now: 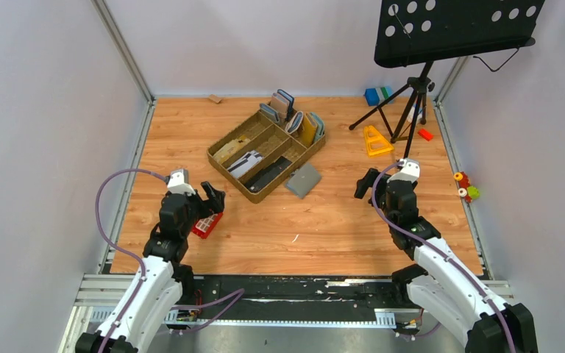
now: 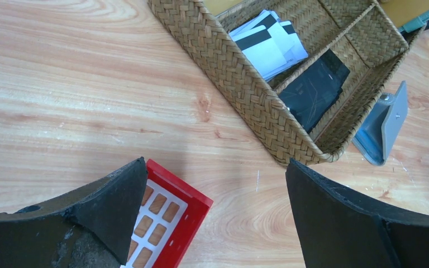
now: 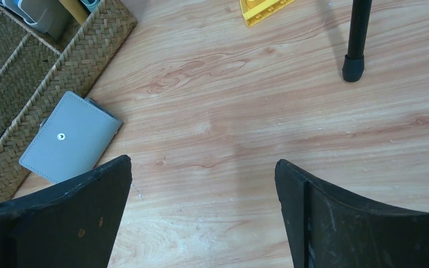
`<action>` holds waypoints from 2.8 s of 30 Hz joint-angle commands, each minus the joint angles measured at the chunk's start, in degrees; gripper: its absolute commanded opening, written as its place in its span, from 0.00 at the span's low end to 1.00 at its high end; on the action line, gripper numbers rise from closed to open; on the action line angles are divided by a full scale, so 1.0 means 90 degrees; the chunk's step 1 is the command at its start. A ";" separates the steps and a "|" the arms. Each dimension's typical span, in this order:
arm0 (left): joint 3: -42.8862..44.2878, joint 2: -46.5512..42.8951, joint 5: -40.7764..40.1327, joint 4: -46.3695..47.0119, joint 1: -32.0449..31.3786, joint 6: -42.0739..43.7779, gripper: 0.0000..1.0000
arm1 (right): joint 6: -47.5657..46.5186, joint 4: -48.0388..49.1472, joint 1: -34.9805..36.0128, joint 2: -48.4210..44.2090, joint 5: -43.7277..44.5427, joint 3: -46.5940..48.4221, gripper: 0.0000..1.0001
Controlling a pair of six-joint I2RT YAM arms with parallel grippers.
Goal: Take the credit cards out of the card holder
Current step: Open the card holder at the center of the board.
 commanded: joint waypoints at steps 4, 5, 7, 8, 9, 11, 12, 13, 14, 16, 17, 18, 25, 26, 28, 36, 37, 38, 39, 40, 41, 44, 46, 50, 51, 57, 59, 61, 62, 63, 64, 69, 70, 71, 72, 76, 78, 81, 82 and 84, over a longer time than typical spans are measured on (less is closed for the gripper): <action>-0.0069 -0.0102 0.0416 0.0502 0.0018 0.0078 1.00 | -0.0043 -0.0048 -0.0013 -0.0096 0.0087 0.0247 1.00; -0.0066 -0.0109 0.0491 0.0519 0.0022 0.0094 1.00 | -0.0037 -0.0098 -0.0013 -0.0091 0.0082 0.0289 1.00; -0.0081 -0.0125 0.0704 0.0582 0.0014 0.0166 1.00 | -0.0032 -0.0254 -0.0013 -0.0089 0.0053 0.0398 1.00; -0.0110 -0.0117 0.0859 0.0715 0.0022 0.0174 1.00 | -0.0023 -0.0380 -0.0013 -0.0075 0.0043 0.0490 1.00; -0.0133 -0.0121 0.1009 0.0824 0.0018 0.0183 1.00 | -0.0003 -0.0475 -0.0013 -0.0049 0.0047 0.0556 1.00; -0.0187 -0.0104 0.1301 0.1064 0.0017 0.0164 1.00 | 0.0029 -0.0693 -0.0013 0.0003 0.0117 0.0710 1.00; -0.0234 -0.0079 0.1443 0.1214 0.0012 0.0156 1.00 | 0.0086 -0.0826 -0.0018 0.0064 0.0237 0.0791 1.00; -0.0267 -0.0052 0.1555 0.1344 -0.0004 0.0151 1.00 | 0.0122 -0.0965 -0.0013 0.0109 0.0283 0.0880 1.00; -0.0285 -0.0009 0.1590 0.1450 -0.0059 0.0155 1.00 | 0.0038 -0.0991 -0.0008 0.0150 0.0185 0.0918 1.00; -0.0236 0.0197 0.1590 0.1570 -0.0258 0.0205 1.00 | -0.0354 -0.0873 -0.0013 0.0229 -0.0486 0.0956 1.00; -0.0181 0.0307 0.1551 0.1586 -0.0420 0.0266 1.00 | -0.0597 -0.0810 -0.0016 0.0280 -0.1036 0.1004 1.00; -0.0103 0.0416 0.1483 0.1592 -0.0643 0.0326 1.00 | -0.0755 -0.0699 -0.0009 0.0368 -0.1704 0.1029 1.00; 0.0060 0.0822 0.1670 0.1842 -0.1096 0.0466 1.00 | -0.1056 -0.0124 0.0377 0.1911 -0.3309 0.1653 1.00; 0.0061 0.0818 0.1681 0.1841 -0.1096 0.0455 1.00 | -0.1015 -0.0244 0.0481 0.2277 -0.3311 0.1950 1.00; 0.0039 0.0798 0.1689 0.1822 -0.1098 0.0453 1.00 | -0.0697 -0.0761 0.0729 0.3023 -0.3024 0.2628 1.00; 0.0019 0.0668 0.1343 0.1586 -0.1096 0.0393 1.00 | 0.1046 -0.1174 0.1712 0.4724 -0.0863 0.4052 1.00; 0.0026 0.0670 0.1307 0.1539 -0.1096 0.0377 1.00 | 0.1230 -0.1197 0.1782 0.4851 -0.0707 0.4147 1.00; 0.0033 0.0661 0.1279 0.1514 -0.1096 0.0367 1.00 | 0.1390 -0.1246 0.1833 0.4986 -0.0582 0.4236 1.00; 0.0036 0.0669 0.1257 0.1514 -0.1096 0.0345 1.00 | 0.1600 -0.1404 0.1859 0.5130 -0.0491 0.4380 1.00; 0.0039 0.0667 0.1246 0.1510 -0.1096 0.0327 1.00 | 0.1753 -0.1581 0.1883 0.5297 -0.0406 0.4553 1.00; 0.0044 0.0670 0.1246 0.1509 -0.1101 0.0318 1.00 | 0.1838 -0.1792 0.1913 0.5539 -0.0313 0.4742 1.00; 0.0053 0.0648 0.1262 0.1466 -0.1096 0.0304 1.00 | 0.1953 -0.2381 0.2065 0.6047 0.0002 0.5345 1.00; 0.0058 0.0641 0.1251 0.1460 -0.1096 0.0291 1.00 | 0.2016 -0.2469 0.2136 0.6277 0.0023 0.5550 1.00; 0.0069 0.0633 0.1233 0.1417 -0.1096 0.0296 1.00 | 0.2150 -0.2352 0.2180 0.6509 -0.0073 0.5617 1.00; 0.0064 0.0640 0.1225 0.1408 -0.1098 0.0296 1.00 | 0.2152 -0.2373 0.2180 0.6543 -0.0068 0.5627 1.00; 0.0085 0.0649 0.1213 0.1382 -0.1096 0.0297 1.00 | 0.2067 -0.2564 0.2180 0.6688 -0.0004 0.5561 0.99; 0.0087 0.0660 0.1206 0.1375 -0.1096 0.0307 1.00 | 0.1930 -0.2526 0.2165 0.6560 0.0013 0.5376 0.98; 0.0088 0.0676 0.1212 0.1372 -0.1101 0.0307 1.00 | 0.1660 -0.2339 0.2102 0.6381 -0.0169 0.5112 0.96; 0.0085 0.0687 0.1213 0.1375 -0.1099 0.0307 1.00 | 0.1557 -0.2258 0.2052 0.6286 -0.0321 0.4981 0.94; 0.0084 0.0690 0.1214 0.1372 -0.1103 0.0314 1.00 | 0.1459 -0.2174 0.2005 0.6180 -0.0464 0.4836 0.92; 0.0087 0.0699 0.1198 0.1375 -0.1102 0.0316 1.00 | 0.1380 -0.2082 0.1950 0.6037 -0.0595 0.4704 0.89; 0.0097 0.0732 0.1205 0.1388 -0.1096 0.0331 1.00 | 0.1112 -0.1677 0.1638 0.5229 -0.1038 0.3776 0.79; 0.0084 0.0733 0.1215 0.1399 -0.1096 0.0344 1.00 | 0.1022 -0.1565 0.1566 0.5028 -0.1141 0.3592 0.77; 0.0086 0.0740 0.1230 0.1409 -0.1098 0.0353 1.00 | 0.0962 -0.1460 0.1513 0.4808 -0.1209 0.3408 0.75; 0.0088 0.0752 0.1246 0.1422 -0.1096 0.0355 1.00 | 0.0916 -0.1389 0.1447 0.4605 -0.1260 0.3250 0.74; 0.0054 0.0789 0.1340 0.1525 -0.1092 0.0369 1.00 | 0.0742 -0.1216 0.1148 0.3871 -0.1573 0.2705 0.65; 0.0040 0.0828 0.1392 0.1602 -0.1096 0.0376 1.00 | 0.0642 -0.1191 0.0958 0.3646 -0.1745 0.2486 0.63; 0.0034 0.0877 0.1499 0.1695 -0.1096 0.0375 1.00 | 0.0554 -0.1154 0.0717 0.3393 -0.2008 0.2275 0.59; 0.0025 0.0886 0.1522 0.1724 -0.1096 0.0380 1.00 | 0.0532 -0.1123 0.0653 0.3317 -0.2163 0.2196 0.59; 0.0009 0.0904 0.1552 0.1774 -0.1097 0.0375 1.00 | 0.0519 -0.1005 0.0540 0.3162 -0.2347 0.2012 0.58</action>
